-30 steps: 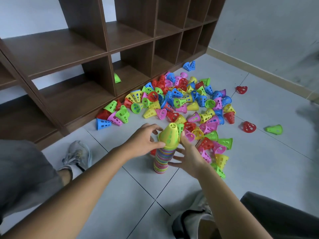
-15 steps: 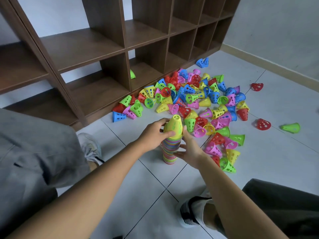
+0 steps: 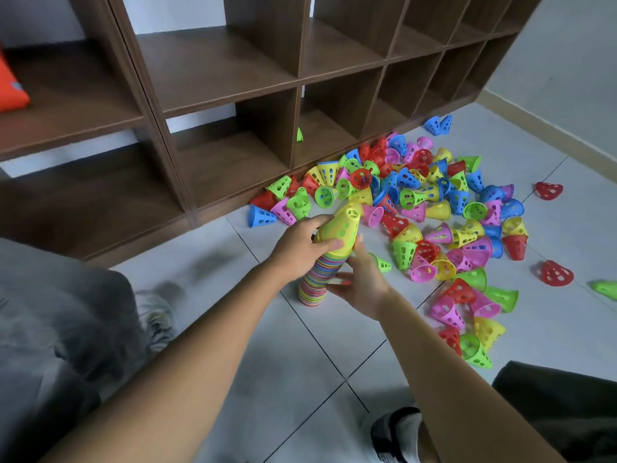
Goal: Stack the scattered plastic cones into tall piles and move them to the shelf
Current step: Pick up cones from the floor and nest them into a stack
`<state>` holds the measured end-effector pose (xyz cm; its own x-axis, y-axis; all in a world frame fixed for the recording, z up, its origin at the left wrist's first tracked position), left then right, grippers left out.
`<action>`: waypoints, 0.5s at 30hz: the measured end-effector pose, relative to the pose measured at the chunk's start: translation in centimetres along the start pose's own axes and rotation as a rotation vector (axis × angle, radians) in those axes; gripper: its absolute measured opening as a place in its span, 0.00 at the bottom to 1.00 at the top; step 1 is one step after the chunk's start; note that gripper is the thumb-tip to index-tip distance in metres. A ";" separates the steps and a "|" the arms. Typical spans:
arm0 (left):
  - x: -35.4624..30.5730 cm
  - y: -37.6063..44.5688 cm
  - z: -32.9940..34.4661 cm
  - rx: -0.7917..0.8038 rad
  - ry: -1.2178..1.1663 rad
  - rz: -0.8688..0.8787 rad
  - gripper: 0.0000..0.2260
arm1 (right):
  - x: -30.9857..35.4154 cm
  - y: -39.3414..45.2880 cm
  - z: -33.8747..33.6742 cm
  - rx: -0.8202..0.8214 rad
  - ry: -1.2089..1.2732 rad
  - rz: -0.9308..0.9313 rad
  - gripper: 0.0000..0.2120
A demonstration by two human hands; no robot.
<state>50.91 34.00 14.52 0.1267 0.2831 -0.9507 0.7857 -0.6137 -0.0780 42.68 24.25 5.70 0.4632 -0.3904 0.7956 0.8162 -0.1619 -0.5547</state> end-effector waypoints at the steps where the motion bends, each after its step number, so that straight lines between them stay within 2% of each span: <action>1: 0.2 0.0 -1.0 -0.018 -0.013 0.000 0.25 | 0.2 0.6 0.8 0.009 0.001 -0.006 0.34; 8: 2.6 0.5 -7.0 -0.135 -0.011 -0.023 0.25 | 1.2 4.2 6.4 0.055 -0.009 -0.011 0.25; 15: 4.8 0.0 -13.5 -0.295 -0.031 -0.043 0.26 | 1.7 8.0 13.2 0.133 -0.017 -0.024 0.25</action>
<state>59.68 45.29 14.00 0.0746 0.2787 -0.9575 0.9324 -0.3600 -0.0321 54.55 34.21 5.85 0.4478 -0.3723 0.8129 0.8652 -0.0488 -0.4990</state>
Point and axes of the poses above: each hand's wrist, its own y-axis towards the middle knuckle, its own z-axis out of the palm, x = y × z, the point moved 10 cm from there along y, towards the middle knuckle, and after that the axes turned 4 degrees about -y, right-handed, at the moved point
